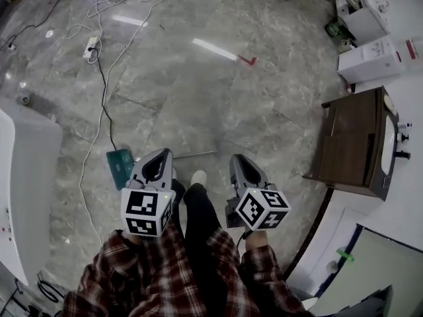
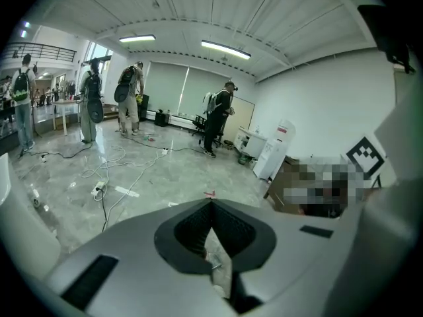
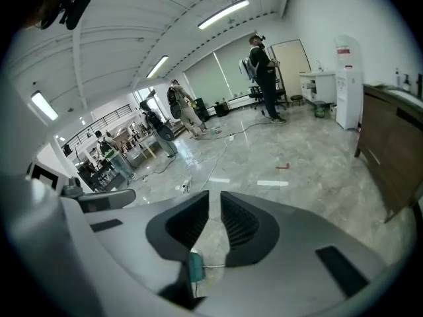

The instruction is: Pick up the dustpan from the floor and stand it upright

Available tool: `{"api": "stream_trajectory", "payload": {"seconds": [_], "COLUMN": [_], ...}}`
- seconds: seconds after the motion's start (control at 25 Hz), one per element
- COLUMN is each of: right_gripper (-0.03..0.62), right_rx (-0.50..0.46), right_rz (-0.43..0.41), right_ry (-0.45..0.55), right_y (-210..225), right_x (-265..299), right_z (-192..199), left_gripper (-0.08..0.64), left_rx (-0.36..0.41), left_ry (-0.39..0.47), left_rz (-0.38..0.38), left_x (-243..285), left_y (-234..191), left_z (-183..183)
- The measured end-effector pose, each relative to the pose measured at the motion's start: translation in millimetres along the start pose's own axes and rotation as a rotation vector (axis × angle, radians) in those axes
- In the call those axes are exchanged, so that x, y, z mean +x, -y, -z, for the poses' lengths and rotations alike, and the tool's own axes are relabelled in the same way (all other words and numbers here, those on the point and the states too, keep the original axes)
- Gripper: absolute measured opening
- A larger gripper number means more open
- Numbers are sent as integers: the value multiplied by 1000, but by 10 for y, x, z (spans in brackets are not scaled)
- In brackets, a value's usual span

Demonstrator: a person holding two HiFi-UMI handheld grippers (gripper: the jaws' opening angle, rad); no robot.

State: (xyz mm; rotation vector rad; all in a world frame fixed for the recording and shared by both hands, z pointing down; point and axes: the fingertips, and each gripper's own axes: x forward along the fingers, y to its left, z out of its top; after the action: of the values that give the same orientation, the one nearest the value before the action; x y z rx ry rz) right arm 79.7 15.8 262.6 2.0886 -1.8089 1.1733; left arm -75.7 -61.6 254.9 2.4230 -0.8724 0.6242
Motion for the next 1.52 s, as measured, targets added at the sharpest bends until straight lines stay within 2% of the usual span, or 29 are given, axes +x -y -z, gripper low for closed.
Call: {"api": "stream_trajectory", "payload": {"seconds": [0.08, 0.2, 0.6, 1.0, 1.36, 1.52], "right_gripper": [98, 144, 144, 144, 144, 144], "right_rx": [49, 118, 218, 243, 335, 386], "right_rz": [-15, -11, 89, 146, 229, 288], "right_ry": [-34, -83, -178, -250, -281, -293], "right_y": [67, 235, 989, 1571, 2318, 2650], "right_x": [106, 285, 946, 1823, 2407, 2651], "right_z": [119, 307, 947, 1740, 2572, 2999], "left_gripper": [2, 2, 0, 2, 2, 1], "left_rx": [3, 14, -8, -18, -7, -35], "left_ry": [-20, -47, -155, -262, -359, -405], "left_rz": [11, 19, -18, -50, -17, 1], "left_x": [110, 277, 958, 1781, 2720, 3060], "left_y": [-4, 9, -106, -496, -627, -704], "left_z": [58, 175, 902, 1658, 2586, 3057]}}
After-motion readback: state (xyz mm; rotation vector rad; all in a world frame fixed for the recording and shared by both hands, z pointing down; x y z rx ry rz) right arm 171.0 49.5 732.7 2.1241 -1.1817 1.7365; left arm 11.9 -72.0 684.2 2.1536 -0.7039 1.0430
